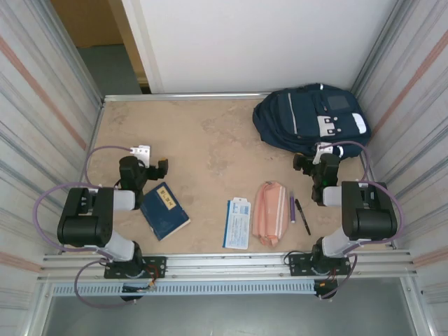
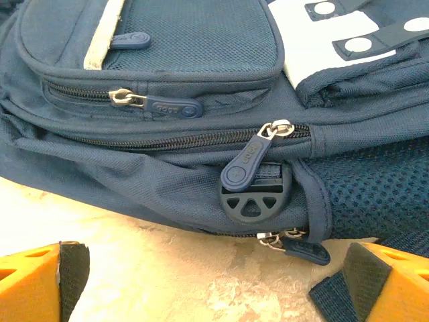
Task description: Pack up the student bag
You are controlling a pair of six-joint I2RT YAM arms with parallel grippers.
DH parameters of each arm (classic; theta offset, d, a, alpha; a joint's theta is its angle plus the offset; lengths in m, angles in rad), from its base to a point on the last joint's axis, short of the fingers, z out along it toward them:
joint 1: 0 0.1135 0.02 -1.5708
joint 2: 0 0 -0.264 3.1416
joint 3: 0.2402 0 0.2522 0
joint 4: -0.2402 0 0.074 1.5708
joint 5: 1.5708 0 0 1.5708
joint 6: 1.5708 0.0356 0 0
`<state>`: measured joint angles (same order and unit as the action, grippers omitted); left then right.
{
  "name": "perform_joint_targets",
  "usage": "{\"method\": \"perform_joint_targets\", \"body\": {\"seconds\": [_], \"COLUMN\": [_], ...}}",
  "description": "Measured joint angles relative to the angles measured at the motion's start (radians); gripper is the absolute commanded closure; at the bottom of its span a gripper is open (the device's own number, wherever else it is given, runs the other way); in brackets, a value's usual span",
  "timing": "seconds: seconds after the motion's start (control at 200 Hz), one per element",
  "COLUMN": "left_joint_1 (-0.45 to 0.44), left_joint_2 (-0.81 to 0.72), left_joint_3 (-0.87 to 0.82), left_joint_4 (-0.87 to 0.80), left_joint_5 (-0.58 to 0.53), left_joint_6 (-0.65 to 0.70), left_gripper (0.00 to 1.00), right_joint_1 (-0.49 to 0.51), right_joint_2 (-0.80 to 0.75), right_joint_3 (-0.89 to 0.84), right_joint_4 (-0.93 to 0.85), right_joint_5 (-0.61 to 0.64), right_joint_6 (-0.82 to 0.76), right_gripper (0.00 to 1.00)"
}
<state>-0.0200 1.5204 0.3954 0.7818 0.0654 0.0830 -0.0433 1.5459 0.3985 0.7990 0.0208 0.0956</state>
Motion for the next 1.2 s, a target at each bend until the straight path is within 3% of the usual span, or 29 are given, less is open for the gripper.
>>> {"method": "perform_joint_targets", "body": {"seconds": [1.203], "left_joint_1": [0.005], "left_joint_2": [0.000], "left_joint_3": [0.000], "left_joint_4": [0.000], "left_joint_5": [-0.011], "left_joint_6": [-0.002], "left_gripper": [0.01], "right_joint_1": [0.000], "right_joint_2": [-0.001], "right_joint_3": [0.000], "right_joint_4": [-0.005], "right_joint_5": [-0.014], "right_joint_6": [0.000], "right_gripper": [0.01]}}
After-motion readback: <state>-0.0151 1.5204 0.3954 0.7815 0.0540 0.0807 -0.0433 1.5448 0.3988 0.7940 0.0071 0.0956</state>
